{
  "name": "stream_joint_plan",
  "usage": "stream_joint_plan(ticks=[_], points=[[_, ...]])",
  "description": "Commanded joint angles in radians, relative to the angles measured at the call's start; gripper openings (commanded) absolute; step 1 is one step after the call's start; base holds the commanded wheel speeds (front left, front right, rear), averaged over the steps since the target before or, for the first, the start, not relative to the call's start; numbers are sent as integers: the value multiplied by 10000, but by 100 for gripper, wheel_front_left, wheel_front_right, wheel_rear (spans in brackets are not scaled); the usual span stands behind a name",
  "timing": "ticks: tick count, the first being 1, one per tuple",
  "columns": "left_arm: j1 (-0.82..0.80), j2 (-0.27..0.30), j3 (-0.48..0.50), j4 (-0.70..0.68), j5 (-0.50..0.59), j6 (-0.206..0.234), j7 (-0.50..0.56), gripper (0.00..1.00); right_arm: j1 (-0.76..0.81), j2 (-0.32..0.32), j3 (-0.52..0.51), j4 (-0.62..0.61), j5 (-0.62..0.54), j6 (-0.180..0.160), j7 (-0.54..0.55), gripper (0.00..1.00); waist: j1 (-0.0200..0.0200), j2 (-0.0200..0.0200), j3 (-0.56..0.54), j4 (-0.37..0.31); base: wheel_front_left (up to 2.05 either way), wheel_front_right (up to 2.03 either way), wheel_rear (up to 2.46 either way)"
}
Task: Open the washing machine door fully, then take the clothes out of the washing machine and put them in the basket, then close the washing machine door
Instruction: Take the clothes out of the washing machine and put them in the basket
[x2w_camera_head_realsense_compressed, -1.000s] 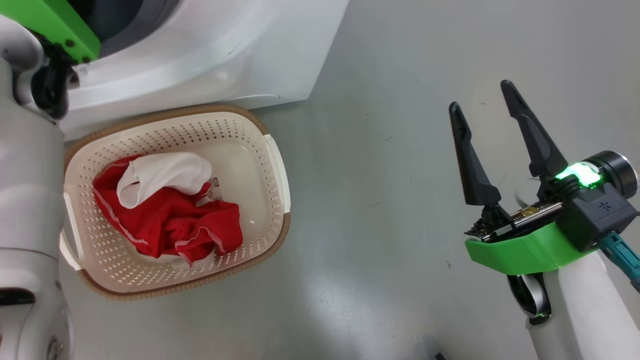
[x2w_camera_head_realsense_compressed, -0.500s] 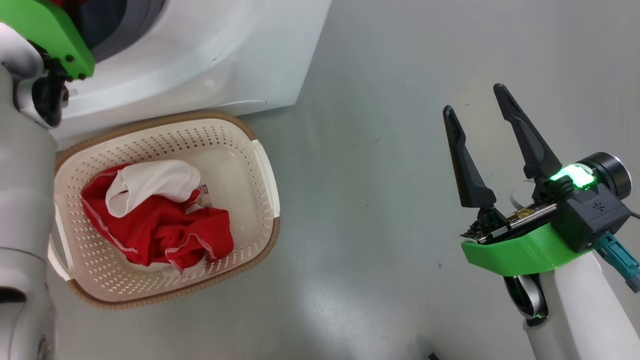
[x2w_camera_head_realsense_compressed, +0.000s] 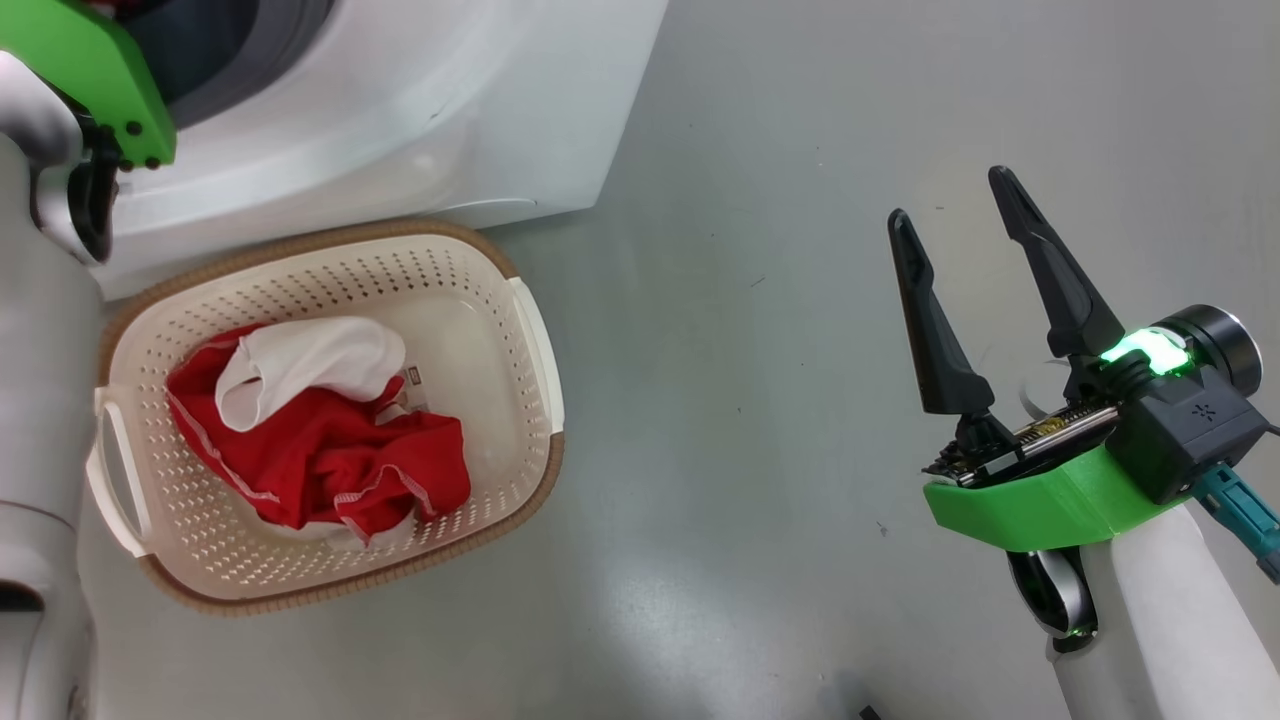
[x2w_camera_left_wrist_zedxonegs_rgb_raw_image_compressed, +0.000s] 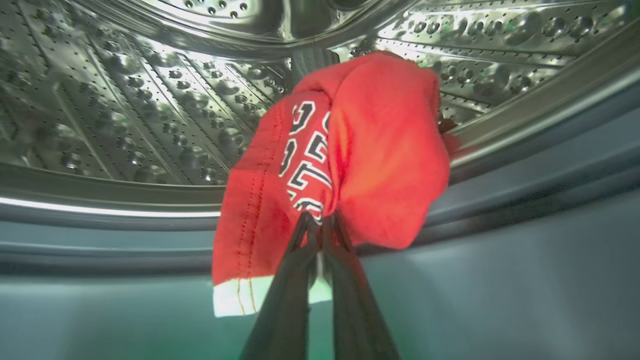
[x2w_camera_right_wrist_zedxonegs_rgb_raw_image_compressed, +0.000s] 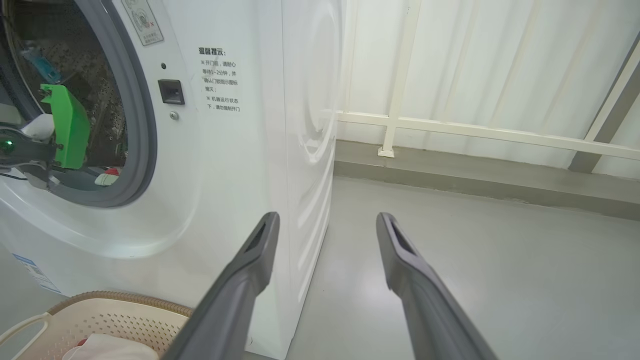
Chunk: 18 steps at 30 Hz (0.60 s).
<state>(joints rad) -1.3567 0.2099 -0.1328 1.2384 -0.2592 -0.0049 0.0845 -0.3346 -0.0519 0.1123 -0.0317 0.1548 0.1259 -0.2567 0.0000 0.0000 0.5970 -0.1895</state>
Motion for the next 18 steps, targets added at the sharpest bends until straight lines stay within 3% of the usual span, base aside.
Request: stream_joint_plan(ticks=[1, 6, 18], points=[[-17, 508, -23, -298, 157, 138, -185, 0, 60, 16, 200, -207, 58, 48, -51, 100, 0, 0, -42, 26, 0, 0, 0], [223, 601, -318, -444, 390, 242, -728, 0, 63, 16, 214, -206, -23, 48, -51, 100, 0, 0, -170, 119, 0, 0, 0], [1726, 486, -523, -1397, 264, -181, -2973, 0, 183, 16, -11, -293, -6, 48, -51, 100, 0, 0, -607, 653, 0, 0, 0]])
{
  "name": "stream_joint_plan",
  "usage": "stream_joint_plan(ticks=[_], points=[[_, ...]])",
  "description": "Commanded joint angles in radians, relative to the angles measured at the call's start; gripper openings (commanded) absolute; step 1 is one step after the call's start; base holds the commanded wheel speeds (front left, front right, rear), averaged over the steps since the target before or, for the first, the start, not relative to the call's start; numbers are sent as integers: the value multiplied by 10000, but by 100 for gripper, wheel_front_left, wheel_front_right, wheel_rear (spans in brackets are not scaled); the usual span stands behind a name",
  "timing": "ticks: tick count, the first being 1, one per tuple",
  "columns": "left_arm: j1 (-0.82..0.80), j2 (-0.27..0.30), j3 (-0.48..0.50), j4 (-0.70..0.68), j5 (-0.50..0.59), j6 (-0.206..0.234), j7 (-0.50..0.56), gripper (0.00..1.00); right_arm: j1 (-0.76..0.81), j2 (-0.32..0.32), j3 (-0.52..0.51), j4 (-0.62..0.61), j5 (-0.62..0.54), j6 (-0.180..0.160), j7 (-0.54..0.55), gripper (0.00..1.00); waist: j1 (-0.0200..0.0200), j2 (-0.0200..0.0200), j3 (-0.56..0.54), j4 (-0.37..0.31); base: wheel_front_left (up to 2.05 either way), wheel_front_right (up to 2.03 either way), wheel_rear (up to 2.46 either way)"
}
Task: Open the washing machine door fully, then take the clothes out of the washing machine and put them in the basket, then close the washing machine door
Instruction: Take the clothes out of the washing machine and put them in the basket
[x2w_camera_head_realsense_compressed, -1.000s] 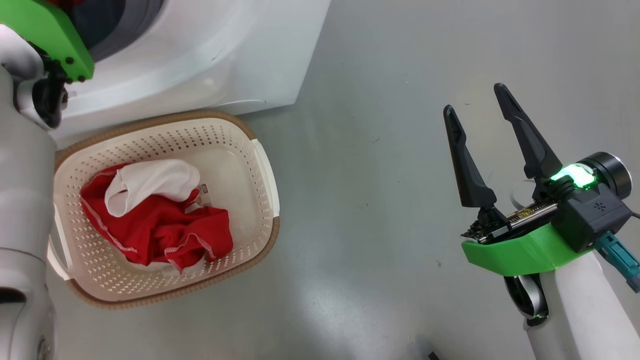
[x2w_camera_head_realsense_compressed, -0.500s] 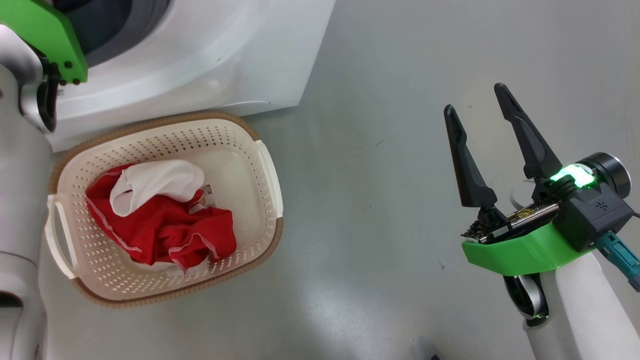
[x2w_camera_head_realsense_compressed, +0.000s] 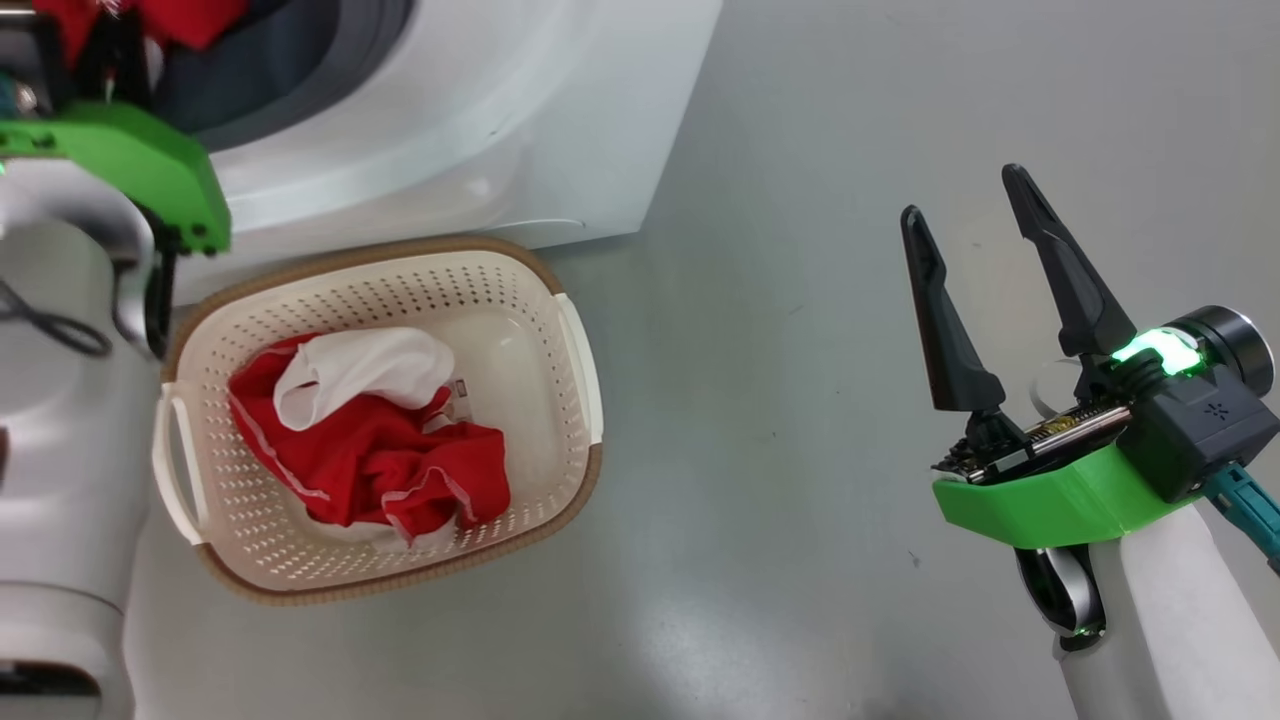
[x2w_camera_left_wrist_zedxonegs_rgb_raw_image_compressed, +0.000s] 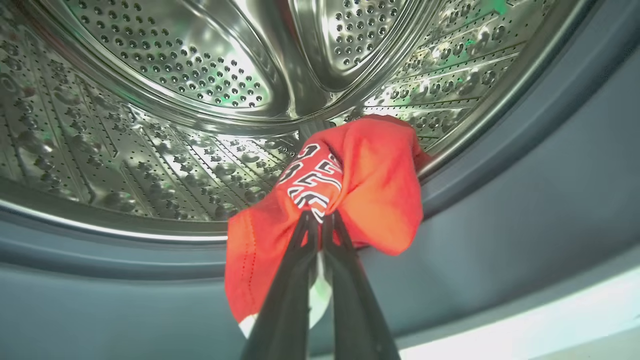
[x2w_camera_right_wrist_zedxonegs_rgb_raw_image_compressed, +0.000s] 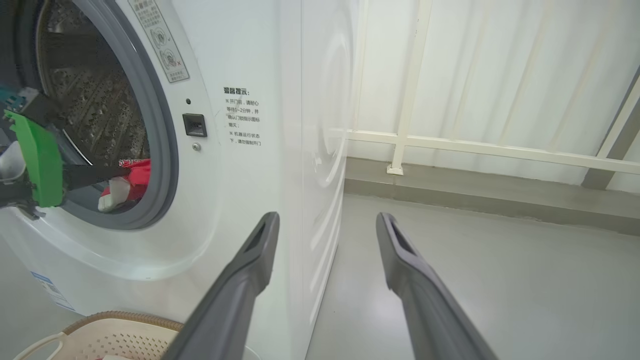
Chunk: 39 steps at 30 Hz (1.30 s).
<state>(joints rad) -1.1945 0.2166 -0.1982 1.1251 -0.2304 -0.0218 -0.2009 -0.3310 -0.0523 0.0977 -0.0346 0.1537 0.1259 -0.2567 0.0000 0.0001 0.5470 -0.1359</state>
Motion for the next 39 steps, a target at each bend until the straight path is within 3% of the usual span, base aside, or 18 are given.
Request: stream_joint_plan(ticks=[1, 16, 28, 39], points=[[263, 406, 142, -409, -56, -43, -252, 0, 162, 20, 116, -256, 10, 48, -51, 100, 0, -1, -141, 169, 0, 0, 0], [4076, 17, 1285, -5799, -293, 111, -607, 0, 611, 20, -137, -215, -22, 48, -51, 100, 0, -1, -1330, 635, 0, 0, 0], [6555, -513, 1626, -8327, -78, 102, -608, 0, 1199, 20, -297, -107, 33, 48, -51, 100, 0, -1, -2374, 882, 0, 0, 0], [7887, -776, 1402, -10061, 59, 203, -567, 0, 1332, 20, -212, -195, 25, 48, -51, 100, 0, -1, -2659, 1121, 0, 0, 0]])
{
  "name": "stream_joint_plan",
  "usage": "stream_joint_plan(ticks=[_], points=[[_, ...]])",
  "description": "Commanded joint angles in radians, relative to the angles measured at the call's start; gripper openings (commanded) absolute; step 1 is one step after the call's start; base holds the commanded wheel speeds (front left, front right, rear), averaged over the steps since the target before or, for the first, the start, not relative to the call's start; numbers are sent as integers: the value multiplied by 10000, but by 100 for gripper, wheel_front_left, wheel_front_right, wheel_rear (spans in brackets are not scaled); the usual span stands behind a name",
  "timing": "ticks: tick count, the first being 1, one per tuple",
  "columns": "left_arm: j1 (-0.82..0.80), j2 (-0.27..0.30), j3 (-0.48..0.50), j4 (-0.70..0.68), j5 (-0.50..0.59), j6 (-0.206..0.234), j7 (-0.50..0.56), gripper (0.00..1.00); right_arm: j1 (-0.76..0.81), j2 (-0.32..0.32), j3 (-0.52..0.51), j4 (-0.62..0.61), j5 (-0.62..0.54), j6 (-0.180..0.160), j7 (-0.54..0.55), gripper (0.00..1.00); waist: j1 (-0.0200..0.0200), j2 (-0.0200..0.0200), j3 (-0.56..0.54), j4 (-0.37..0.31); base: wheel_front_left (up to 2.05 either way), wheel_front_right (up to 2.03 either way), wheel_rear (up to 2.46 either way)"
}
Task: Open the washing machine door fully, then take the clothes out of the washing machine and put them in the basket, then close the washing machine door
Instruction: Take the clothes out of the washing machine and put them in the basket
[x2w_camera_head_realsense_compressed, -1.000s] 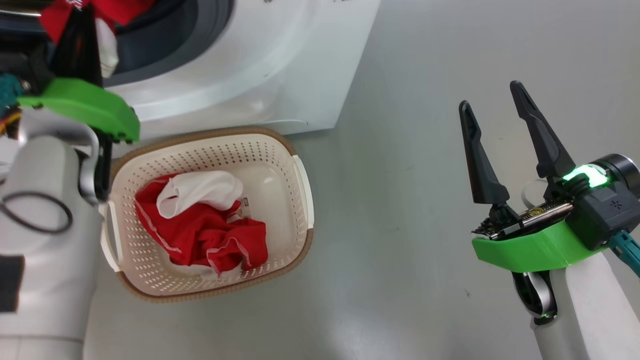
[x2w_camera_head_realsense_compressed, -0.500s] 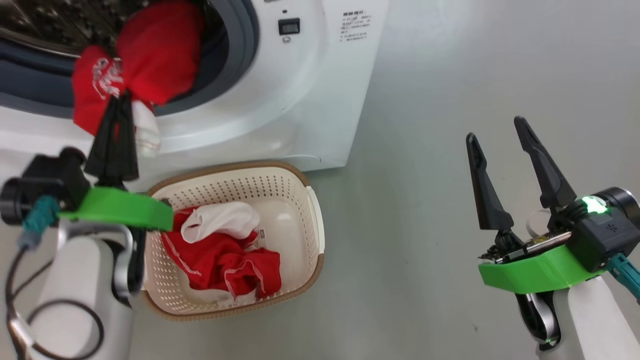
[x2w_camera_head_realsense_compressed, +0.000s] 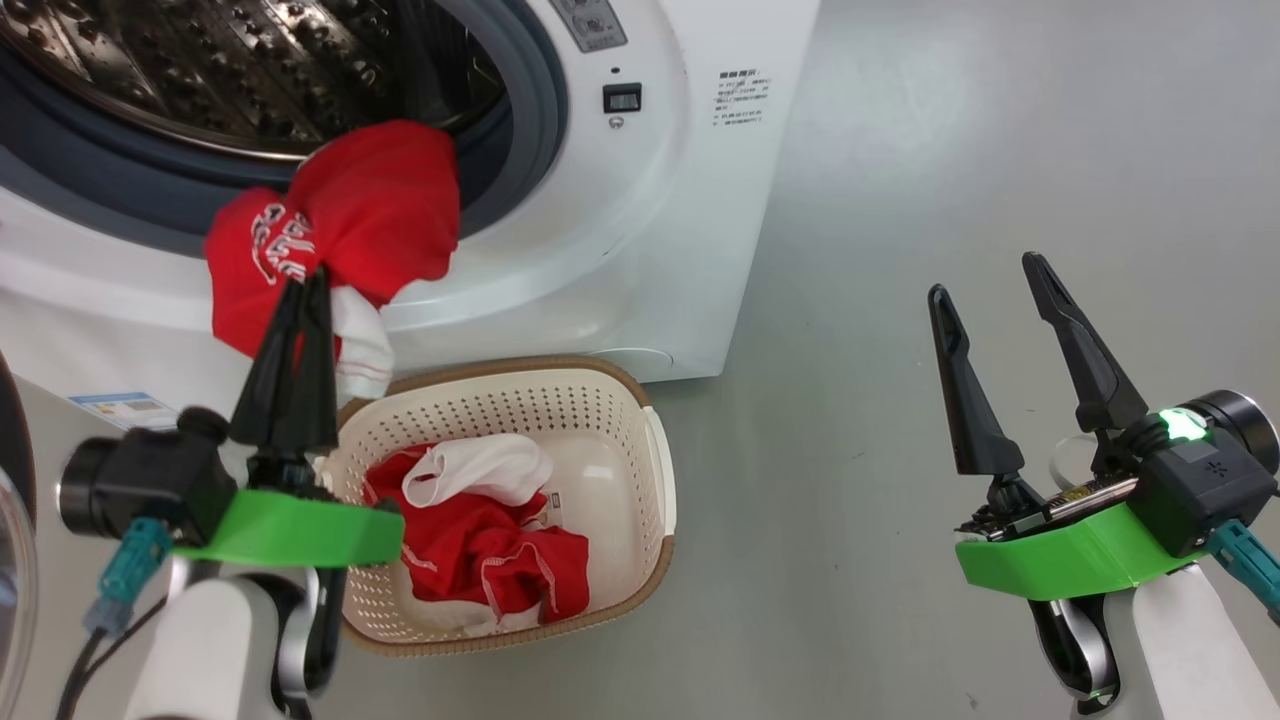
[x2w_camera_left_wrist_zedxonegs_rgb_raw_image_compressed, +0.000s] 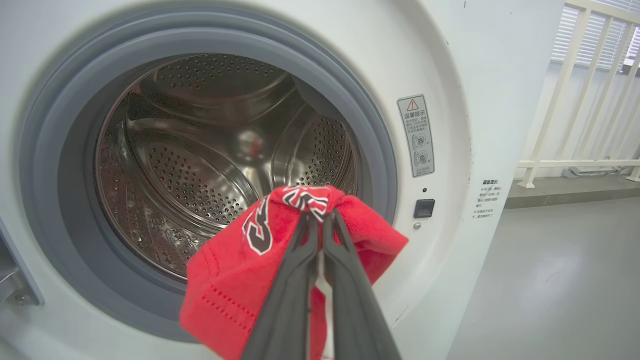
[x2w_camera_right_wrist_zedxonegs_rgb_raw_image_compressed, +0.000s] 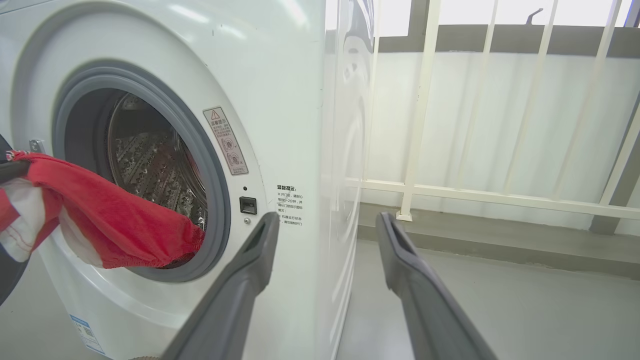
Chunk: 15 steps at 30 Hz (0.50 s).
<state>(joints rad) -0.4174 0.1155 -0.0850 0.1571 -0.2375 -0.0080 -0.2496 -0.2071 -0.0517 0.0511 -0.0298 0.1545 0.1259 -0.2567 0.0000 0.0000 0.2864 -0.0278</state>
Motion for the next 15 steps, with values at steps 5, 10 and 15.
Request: stream_joint_plan(ticks=[5, 10, 15], points=[[610, 185, 175, -959, 36, 98, 50, 0, 132, 14, 270, -226, 28, 48, -51, 100, 0, 0, -132, 54, 0, 0, 0], [956, -15, 14, -831, -438, -108, 256, 0, 136, 14, 314, -210, 15, 48, -51, 100, 0, 0, -86, 38, 0, 0, 0], [791, -305, -121, 792, -1236, -418, 314, 0, 51, 14, 495, -172, 12, 48, -51, 100, 0, 0, 216, -9, 0, 0, 0]])
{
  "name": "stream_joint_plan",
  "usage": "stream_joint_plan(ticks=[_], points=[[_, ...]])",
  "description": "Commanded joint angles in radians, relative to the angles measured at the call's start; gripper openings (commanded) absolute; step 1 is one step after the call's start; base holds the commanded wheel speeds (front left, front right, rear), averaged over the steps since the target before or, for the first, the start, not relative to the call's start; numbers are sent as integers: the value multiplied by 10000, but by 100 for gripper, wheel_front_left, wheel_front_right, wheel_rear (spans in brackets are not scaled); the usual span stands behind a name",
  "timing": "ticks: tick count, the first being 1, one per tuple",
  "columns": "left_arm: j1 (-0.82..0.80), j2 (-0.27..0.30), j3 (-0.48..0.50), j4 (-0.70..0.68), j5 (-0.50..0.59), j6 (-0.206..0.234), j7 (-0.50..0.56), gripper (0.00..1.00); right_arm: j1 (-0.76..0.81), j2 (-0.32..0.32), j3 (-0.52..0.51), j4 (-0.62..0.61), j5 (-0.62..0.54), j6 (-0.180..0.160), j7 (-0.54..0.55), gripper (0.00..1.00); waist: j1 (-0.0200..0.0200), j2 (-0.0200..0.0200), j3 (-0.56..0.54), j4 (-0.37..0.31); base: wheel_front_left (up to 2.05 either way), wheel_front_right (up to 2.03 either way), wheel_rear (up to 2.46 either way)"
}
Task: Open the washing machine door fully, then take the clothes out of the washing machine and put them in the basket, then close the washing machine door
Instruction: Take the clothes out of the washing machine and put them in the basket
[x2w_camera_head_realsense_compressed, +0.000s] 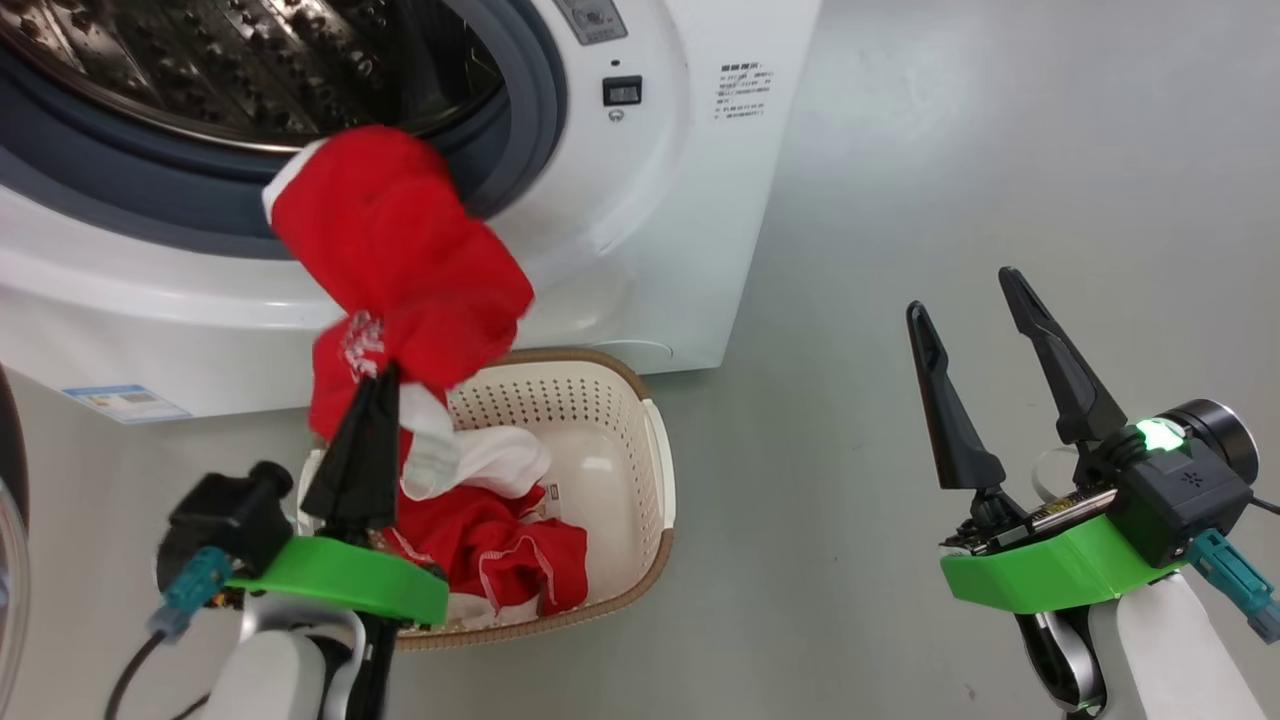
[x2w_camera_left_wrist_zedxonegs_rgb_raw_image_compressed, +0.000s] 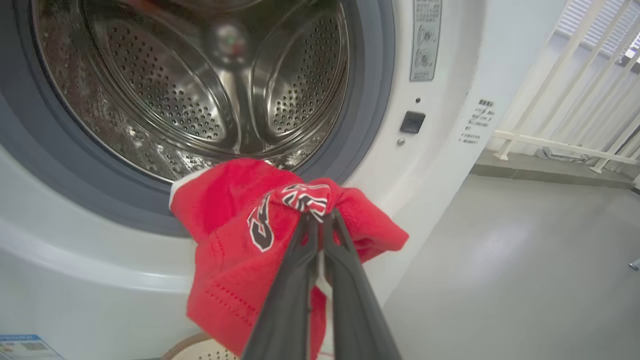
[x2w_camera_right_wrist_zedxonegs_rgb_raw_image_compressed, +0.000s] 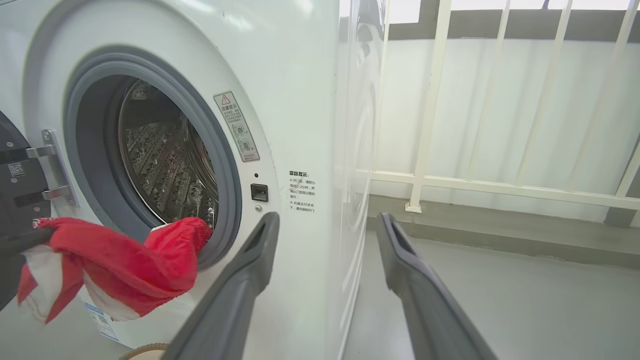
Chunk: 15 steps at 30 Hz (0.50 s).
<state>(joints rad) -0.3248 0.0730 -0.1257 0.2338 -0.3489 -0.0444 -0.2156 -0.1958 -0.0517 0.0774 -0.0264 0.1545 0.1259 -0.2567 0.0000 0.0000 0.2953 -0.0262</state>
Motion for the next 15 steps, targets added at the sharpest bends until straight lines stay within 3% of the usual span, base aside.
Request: stream_joint_plan(ticks=[1, 5, 15], points=[[-222, 89, 232, 388, -182, -92, -39, 0, -78, 14, 243, -202, -1, 48, -51, 100, 0, 0, 174, -30, 0, 0, 0], [-763, -3, -44, 1944, -398, -413, -211, 0, -128, 15, 255, -200, -59, 48, -51, 100, 0, 0, 374, -56, 0, 0, 0], [-2427, -137, -450, 5150, -517, -720, -445, 0, -386, 15, 372, -234, -98, 48, -51, 100, 0, 0, 1199, -231, 0, 0, 0]])
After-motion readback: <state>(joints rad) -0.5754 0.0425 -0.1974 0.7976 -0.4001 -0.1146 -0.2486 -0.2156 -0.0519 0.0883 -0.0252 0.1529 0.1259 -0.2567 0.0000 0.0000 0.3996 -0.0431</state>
